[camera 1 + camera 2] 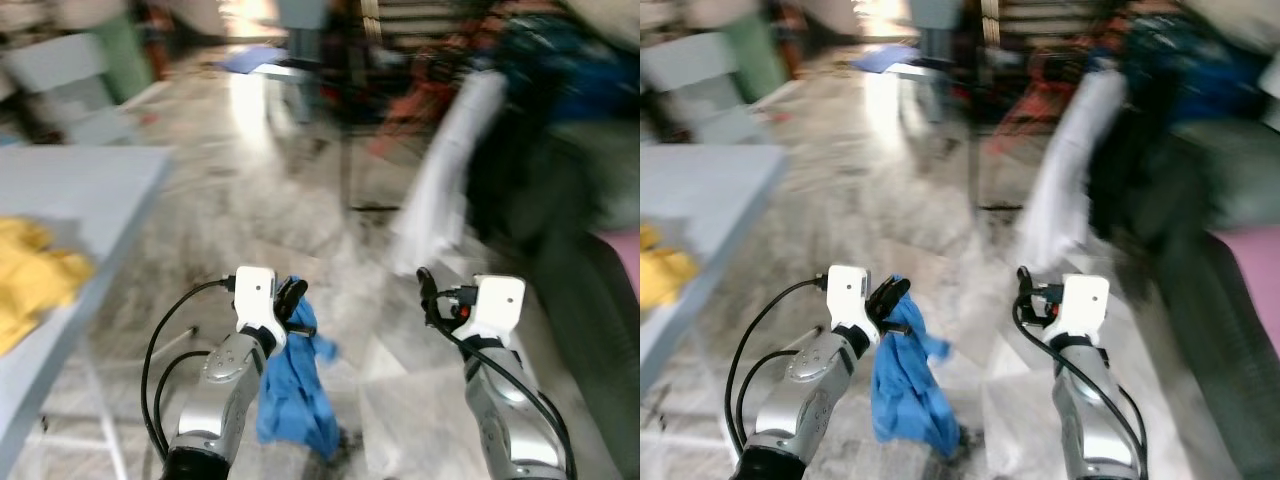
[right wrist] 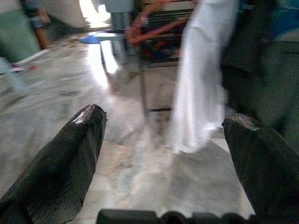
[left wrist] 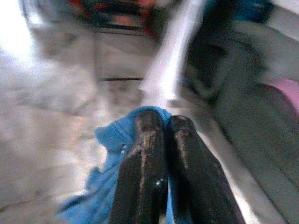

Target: Hang hanger

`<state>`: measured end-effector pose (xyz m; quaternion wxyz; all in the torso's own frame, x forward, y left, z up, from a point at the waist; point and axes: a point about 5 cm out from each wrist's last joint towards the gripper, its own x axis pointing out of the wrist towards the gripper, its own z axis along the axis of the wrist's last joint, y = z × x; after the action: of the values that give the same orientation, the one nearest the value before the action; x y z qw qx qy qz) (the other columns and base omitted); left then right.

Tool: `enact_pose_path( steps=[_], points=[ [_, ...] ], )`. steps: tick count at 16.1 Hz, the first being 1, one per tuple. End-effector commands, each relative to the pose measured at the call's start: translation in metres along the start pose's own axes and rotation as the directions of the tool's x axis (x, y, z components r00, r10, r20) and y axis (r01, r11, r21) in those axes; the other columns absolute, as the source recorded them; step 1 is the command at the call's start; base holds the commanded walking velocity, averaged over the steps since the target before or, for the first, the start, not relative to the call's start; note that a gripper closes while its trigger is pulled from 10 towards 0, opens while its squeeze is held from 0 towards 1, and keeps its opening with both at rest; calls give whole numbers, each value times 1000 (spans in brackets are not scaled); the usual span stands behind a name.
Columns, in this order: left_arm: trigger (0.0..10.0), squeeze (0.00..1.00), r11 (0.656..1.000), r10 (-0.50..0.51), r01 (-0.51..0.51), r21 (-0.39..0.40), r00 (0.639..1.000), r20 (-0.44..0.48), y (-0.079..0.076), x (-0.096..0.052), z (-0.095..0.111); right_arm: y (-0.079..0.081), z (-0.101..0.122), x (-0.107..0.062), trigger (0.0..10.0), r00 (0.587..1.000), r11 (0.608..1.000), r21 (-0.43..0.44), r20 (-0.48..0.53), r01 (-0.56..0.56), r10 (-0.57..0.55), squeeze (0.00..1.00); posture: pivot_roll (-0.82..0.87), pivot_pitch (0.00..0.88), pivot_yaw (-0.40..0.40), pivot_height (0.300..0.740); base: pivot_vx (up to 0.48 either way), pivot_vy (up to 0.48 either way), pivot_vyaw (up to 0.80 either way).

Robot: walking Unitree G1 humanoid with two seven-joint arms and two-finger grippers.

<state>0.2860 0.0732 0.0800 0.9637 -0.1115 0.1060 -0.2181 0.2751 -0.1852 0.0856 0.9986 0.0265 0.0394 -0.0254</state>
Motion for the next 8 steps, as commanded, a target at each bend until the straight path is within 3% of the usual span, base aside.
enact_pose_path(
  steps=[1,4,8],
  points=[
    [10000,0,1000,-6,6,10,1000,2,0,-3,0,5,2,0,10000,1000,1000,7,7,-14,14,0,-95,45,36,740,0,0,0],
    [10000,0,997,-50,49,57,999,19,-4,-4,2,6,0,0,10000,1000,1000,-5,-2,-14,14,0,-91,39,33,740,0,0,0],
    [10000,0,998,-49,48,50,999,20,-4,-5,2,9,-1,2,10000,1000,1000,-9,-6,-28,28,0,-85,22,32,740,0,0,0]
  ],
)
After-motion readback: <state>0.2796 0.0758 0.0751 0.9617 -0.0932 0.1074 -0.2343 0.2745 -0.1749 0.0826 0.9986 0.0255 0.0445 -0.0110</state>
